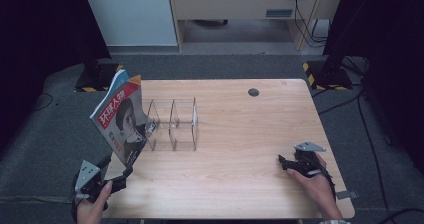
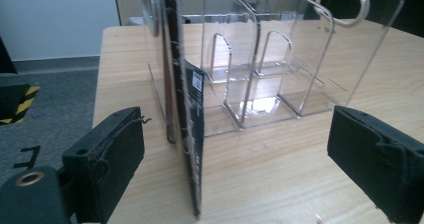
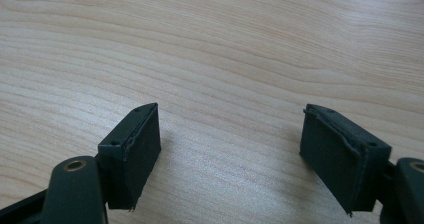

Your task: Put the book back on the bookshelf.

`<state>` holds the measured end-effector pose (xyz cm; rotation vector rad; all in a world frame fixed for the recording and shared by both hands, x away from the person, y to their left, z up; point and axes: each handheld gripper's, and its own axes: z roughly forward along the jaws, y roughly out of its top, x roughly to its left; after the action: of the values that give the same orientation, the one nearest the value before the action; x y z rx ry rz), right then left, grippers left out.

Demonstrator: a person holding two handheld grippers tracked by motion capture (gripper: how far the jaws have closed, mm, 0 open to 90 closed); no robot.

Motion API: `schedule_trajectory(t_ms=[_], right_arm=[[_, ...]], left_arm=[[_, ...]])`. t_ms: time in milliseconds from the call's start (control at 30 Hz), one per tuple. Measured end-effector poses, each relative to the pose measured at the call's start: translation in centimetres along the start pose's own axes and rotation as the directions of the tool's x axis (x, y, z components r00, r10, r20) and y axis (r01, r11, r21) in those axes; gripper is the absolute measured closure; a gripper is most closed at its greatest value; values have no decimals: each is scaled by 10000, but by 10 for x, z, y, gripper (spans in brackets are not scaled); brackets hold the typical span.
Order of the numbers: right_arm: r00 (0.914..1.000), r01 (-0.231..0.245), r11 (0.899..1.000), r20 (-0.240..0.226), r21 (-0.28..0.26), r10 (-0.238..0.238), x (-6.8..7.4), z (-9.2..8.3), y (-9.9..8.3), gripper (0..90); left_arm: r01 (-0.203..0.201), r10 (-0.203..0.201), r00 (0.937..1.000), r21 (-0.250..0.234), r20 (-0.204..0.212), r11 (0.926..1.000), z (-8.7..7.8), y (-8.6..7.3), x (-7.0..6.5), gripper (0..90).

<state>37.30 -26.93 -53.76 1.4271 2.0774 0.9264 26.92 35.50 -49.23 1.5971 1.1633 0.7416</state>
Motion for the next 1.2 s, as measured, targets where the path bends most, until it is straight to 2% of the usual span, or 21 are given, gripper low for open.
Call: schedule_trajectory(t_ms=[467,567,700,733,767,800,867,967,1100,1133,1200], right_arm=[[10000,-1,10000,-4,-2,1,0,0,0,243],[10000,-1,10000,-5,-2,1,0,0,0,243],[10000,17,10000,-10,-11,-17,0,0,0,243],[10000,17,10000,-10,-11,-17,0,0,0,243],[10000,20,10000,-12,-13,-20,0,0,0,243],[10000,20,10000,-12,-13,-20,0,0,0,243],[10000,19,10000,-11,-15,-19,0,0,0,243],[10000,19,10000,-15,-15,-19,0,0,0,243],[10000,-2,10000,-3,-3,2,0,0,0,243],[10000,13,10000,-5,-9,-13,0,0,0,243],[10000,12,10000,-5,-8,-12,0,0,0,243]], left_arm=[[-342,333,9985,200,427,9992,-5,1,-14,92],[-313,293,9972,280,688,9991,-2,2,-18,94],[-432,390,9917,324,1222,9985,5,6,-26,93],[-432,390,9917,324,1222,9985,5,6,-26,93],[-503,435,9879,425,1489,9978,9,8,-29,93],[-503,435,9879,425,1489,9978,9,8,-29,93],[-701,587,9830,598,1741,9957,16,11,-33,92],[-756,616,9802,678,1882,9948,21,14,-36,92],[-1048,842,9720,837,2194,9910,31,21,-42,90],[-1105,875,9682,870,2342,9901,37,26,-45,87],[-1219,974,9666,910,2371,9884,40,29,-47,86]])
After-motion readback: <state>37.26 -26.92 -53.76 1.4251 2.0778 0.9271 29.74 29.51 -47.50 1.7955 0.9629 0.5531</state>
